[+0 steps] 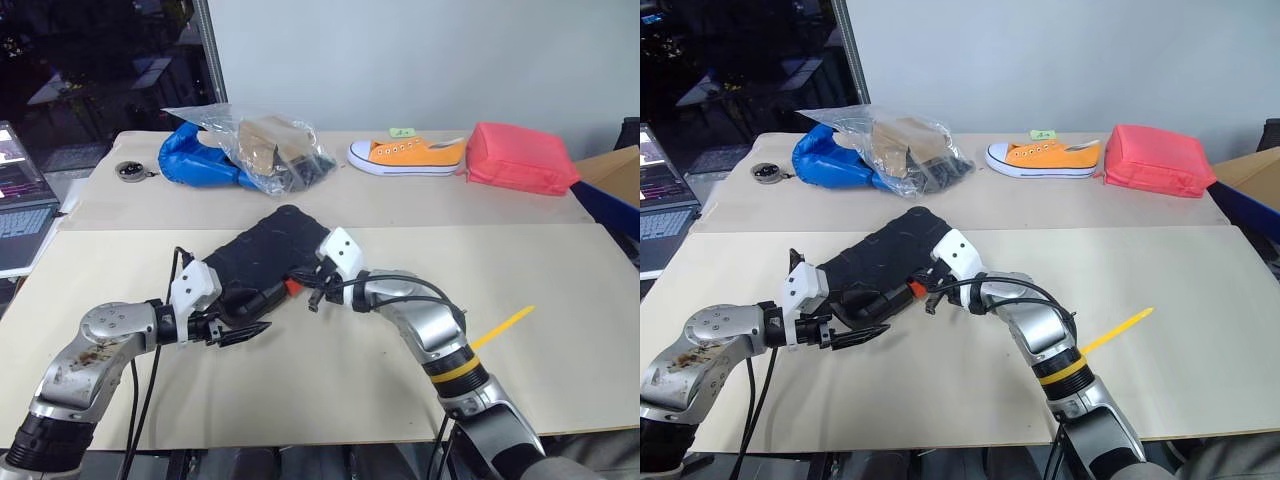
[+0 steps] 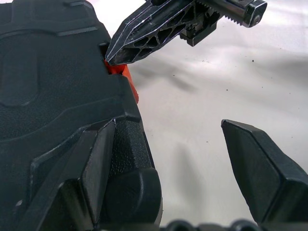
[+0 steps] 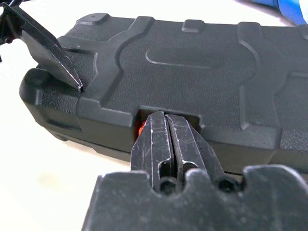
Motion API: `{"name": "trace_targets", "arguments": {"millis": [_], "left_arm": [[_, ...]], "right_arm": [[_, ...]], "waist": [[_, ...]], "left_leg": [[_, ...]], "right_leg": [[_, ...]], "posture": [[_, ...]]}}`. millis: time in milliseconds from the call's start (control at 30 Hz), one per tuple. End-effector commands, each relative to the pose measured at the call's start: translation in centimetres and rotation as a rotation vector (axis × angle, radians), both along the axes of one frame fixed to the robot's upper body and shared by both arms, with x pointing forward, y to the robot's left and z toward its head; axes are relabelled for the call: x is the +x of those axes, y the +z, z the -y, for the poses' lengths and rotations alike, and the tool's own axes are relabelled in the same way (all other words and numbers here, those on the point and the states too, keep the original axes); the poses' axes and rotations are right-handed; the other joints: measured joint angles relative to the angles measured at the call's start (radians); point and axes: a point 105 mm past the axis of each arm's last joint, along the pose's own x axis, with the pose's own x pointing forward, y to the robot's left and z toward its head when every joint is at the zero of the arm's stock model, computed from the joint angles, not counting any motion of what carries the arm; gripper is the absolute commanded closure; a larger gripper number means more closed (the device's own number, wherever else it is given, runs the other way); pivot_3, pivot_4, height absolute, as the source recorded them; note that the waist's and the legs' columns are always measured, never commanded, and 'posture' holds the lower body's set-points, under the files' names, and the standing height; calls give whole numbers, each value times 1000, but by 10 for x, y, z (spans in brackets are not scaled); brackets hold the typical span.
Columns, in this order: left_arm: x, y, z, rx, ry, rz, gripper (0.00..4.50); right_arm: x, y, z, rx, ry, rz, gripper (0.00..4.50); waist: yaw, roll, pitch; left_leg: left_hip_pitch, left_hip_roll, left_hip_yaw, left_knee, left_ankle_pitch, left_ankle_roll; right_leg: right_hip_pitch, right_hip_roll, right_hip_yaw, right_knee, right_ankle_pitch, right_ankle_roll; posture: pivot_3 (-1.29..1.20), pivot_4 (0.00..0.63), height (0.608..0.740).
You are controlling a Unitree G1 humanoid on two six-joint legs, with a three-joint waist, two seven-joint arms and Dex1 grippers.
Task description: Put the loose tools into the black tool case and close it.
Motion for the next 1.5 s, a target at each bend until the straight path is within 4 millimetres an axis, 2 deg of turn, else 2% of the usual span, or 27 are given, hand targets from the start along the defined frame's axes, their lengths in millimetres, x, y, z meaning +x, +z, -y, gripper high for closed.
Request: {"name": "trace_targets", "arguments": {"millis": [33,433,767,967,1033,1133,1233,1300,1400,1467,1500], "left_arm": [[-4,-14,-1,17,1,-63,737],[-3,-15,-2,10,14,-77,737],[-1,-16,-3,6,22,-82,737],[1,-16,-3,4,25,-77,737],[1,-15,-3,3,25,-73,737],[1,-11,-2,-19,28,-51,737],[4,2,0,-50,60,60,737],[-2,16,1,-133,61,56,737],[-14,28,-4,-183,80,65,38],[-26,31,-9,-196,102,47,0],[-34,31,-17,-196,132,36,0]], "right_arm": [[-3,-28,1,-67,-12,-59,4458],[-4,-44,4,-107,-20,-74,4458],[-8,-67,11,-178,-16,-54,4458],[-6,-69,10,-181,-10,-10,4458],[-5,-61,9,-134,-13,26,4458],[-2,-28,12,38,-49,112,4458],[-9,0,25,161,-37,163,4458],[-19,11,38,191,-15,178,3881],[-41,16,65,170,37,177,2933],[-53,17,82,142,51,161,2284],[-60,16,97,115,47,151,2018]], "waist": [[-1,0,0],[-1,0,0],[-2,0,-3],[-2,0,-5],[-2,0,-5],[2,0,-5],[3,-1,-4],[6,-1,-3],[10,-1,-3],[9,-1,-3],[8,-1,-3]], "left_leg": [[1,0,0,0,0,0],[6,0,0,-1,0,0],[12,1,2,-2,0,0],[15,0,4,-3,0,0],[15,0,5,-2,0,0],[15,1,5,-3,0,0],[11,1,6,-3,0,0],[6,1,6,-3,0,0],[-10,-1,5,-2,0,0],[-12,-1,5,-1,-2,-2],[-13,-1,4,-2,-4,-2]], "right_leg": [[1,0,0,0,-1,1],[5,0,0,0,-1,1],[8,0,3,-1,-2,1],[9,1,9,-1,-2,1],[9,2,10,-1,-2,2],[8,2,12,-1,-2,2],[6,2,12,-2,-2,3],[2,0,12,-3,-2,4],[-11,-3,12,-3,2,1],[-12,-4,11,-4,2,2],[-13,-4,11,-7,2,2]], "posture": [[0,150,740],[0,150,740],[0,150,740],[0,150,740],[0,150,740],[0,150,740],[0,150,740],[0,150,740],[0,150,740],[0,150,740],[0,150,740]]}}
